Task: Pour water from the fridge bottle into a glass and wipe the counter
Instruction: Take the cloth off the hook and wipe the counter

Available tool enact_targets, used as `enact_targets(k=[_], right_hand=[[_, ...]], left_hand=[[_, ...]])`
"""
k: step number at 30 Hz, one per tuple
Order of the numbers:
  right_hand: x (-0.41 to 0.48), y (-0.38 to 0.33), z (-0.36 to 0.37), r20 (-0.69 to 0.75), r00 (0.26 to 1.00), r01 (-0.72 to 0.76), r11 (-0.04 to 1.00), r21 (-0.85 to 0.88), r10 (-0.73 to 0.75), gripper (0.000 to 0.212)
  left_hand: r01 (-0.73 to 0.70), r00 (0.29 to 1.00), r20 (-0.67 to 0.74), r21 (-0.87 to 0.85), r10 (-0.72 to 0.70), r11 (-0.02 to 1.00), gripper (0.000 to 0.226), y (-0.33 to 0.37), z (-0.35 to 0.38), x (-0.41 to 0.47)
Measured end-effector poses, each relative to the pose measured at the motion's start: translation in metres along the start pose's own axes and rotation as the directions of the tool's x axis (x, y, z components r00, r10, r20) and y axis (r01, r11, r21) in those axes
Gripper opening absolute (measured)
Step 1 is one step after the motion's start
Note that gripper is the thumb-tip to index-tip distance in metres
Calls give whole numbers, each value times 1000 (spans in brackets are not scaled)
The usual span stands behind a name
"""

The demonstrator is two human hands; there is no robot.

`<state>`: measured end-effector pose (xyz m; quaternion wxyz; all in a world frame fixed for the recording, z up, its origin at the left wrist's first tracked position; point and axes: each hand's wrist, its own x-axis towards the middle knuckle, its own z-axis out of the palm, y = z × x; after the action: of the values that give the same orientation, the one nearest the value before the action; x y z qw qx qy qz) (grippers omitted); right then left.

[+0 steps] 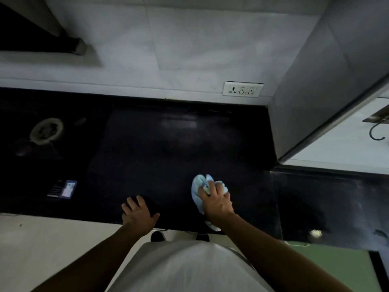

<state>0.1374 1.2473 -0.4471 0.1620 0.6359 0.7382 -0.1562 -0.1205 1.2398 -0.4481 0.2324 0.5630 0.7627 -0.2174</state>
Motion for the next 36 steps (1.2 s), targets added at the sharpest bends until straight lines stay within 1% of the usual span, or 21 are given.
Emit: enact_targets(k=[3,6,11,15,17,18,19,20,21,22,24,26,27,28,29,30,31,33,34,35,36], right_hand=[[3,-5,-3,9,999,54,999,0,-54,67],[6,-3,-7,35,997,71,997,23,-72,70],[12,-6,-10,13,1000,22,995,98,-23,61],[14,-10,-8,41,999,-27,993,118,22,67],[13,-14,-7,18,998,-54,989,135,52,58],[14,-16,-7,2,998,-69,984,167,70,52],[15,-18,-9,-13,996,-80,968,237,85,45],[17,-20,-12,-19,995,-85,932,354,98,39],[19,-23,-18,-21,995,-75,864,498,99,33],[21,-25,-26,-7,995,-70,761,644,97,28],[22,-31,-47,76,991,-119,485,866,108,23],[20,-37,-70,116,990,-130,188,973,81,19],[18,-38,-83,124,991,-125,39,991,45,20],[15,-39,-96,119,993,-120,-93,988,-16,23],[12,-38,-112,81,992,-98,-197,975,-93,27],[8,-37,-126,25,988,-65,-267,962,-151,30],[5,-35,-141,-34,984,-23,-311,950,-177,33],[1,-34,-167,-107,985,57,-324,944,-138,34],[-1,-32,-178,-133,988,105,-291,951,-78,31],[-2,-32,-188,-164,986,158,-230,960,-6,28],[-5,-31,-199,-208,976,215,-143,966,64,25]], left_hand=[[-47,999,-7,9,47,999,102,-1,-3,1],[-152,988,-27,36,153,988,95,-4,-5,6],[-224,975,5,4,224,975,88,-2,-9,14],[-253,967,14,51,253,966,87,-8,-9,18],[-265,964,15,63,264,962,85,-12,-11,17],[-277,961,8,48,277,960,83,-12,-13,15],[-303,953,-10,8,303,953,81,-12,-17,15],[-342,940,-37,-63,340,938,78,-10,-23,14],[-391,920,-72,-164,385,905,75,-6,-31,14],[-447,894,-110,-277,434,851,74,-1,-42,15],[-548,825,-151,-449,545,706,76,14,-74,13],[-600,755,-127,-528,643,600,73,28,-112,8],[-618,722,-114,-552,683,561,61,34,-131,5],[-627,696,-115,-579,708,522,41,39,-146,4],[-629,681,-141,-614,719,476,21,43,-162,3],[-634,670,-175,-642,722,432,12,46,-176,2],[-645,665,-215,-649,715,404,16,48,-190,0],[-698,631,-300,-623,715,354,24,51,-218,-7],[-730,606,-339,-595,720,335,24,51,-233,-12],[-758,587,-369,-563,721,329,24,52,-247,-18],[-785,568,-401,-527,719,326,23,54,-260,-24]])
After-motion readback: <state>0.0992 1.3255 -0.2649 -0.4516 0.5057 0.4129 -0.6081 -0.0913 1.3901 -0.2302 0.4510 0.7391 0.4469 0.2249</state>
